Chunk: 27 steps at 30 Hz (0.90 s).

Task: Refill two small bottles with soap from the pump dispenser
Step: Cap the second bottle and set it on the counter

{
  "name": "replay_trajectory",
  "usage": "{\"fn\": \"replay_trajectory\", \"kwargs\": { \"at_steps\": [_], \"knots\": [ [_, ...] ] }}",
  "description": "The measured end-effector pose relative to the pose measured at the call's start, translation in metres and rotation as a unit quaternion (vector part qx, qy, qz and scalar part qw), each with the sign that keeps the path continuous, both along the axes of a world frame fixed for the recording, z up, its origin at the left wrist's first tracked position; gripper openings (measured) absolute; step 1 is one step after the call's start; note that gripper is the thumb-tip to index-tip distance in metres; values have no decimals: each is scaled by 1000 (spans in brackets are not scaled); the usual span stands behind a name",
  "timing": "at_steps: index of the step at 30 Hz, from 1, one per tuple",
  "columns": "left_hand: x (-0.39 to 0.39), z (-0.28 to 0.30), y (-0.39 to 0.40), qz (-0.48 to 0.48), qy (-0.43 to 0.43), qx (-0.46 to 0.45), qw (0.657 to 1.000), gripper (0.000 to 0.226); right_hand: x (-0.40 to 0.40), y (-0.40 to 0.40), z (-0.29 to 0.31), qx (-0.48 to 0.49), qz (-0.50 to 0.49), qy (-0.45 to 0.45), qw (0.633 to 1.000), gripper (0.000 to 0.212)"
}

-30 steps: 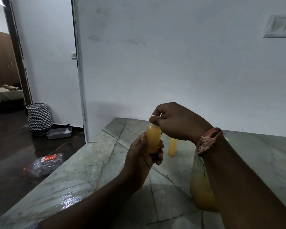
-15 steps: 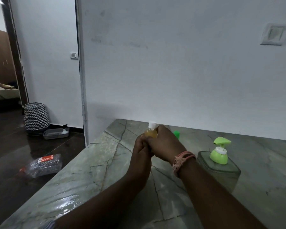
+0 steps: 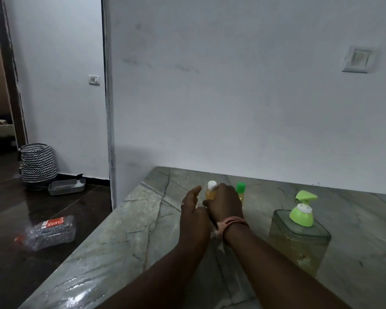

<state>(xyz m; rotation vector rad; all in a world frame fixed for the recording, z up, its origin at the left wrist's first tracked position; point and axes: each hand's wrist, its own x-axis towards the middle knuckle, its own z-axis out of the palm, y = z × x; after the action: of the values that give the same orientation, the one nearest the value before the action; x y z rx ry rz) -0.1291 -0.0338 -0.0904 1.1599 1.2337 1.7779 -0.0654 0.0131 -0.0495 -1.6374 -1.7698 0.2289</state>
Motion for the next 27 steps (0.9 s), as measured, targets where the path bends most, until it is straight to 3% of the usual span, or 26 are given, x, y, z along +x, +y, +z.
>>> {"fn": "replay_trajectory", "kwargs": {
  "at_steps": [12, 16, 21, 27],
  "knots": [
    [1, -3, 0, 24, 36, -17, 999, 53, 4, -18, -14, -9, -2, -14, 1000, 50],
    [1, 4, -7, 63, 55, 3, 997, 51, 16, -50, -12, 31, 12, -14, 999, 42],
    [16, 17, -31, 51, 85, 13, 995, 44, 37, -86, 5, 56, 36, -17, 998, 27],
    [40, 39, -62, 37, 151, -1, 988, 44, 67, -120, 25, 70, 41, -23, 996, 23]
  ]
}}
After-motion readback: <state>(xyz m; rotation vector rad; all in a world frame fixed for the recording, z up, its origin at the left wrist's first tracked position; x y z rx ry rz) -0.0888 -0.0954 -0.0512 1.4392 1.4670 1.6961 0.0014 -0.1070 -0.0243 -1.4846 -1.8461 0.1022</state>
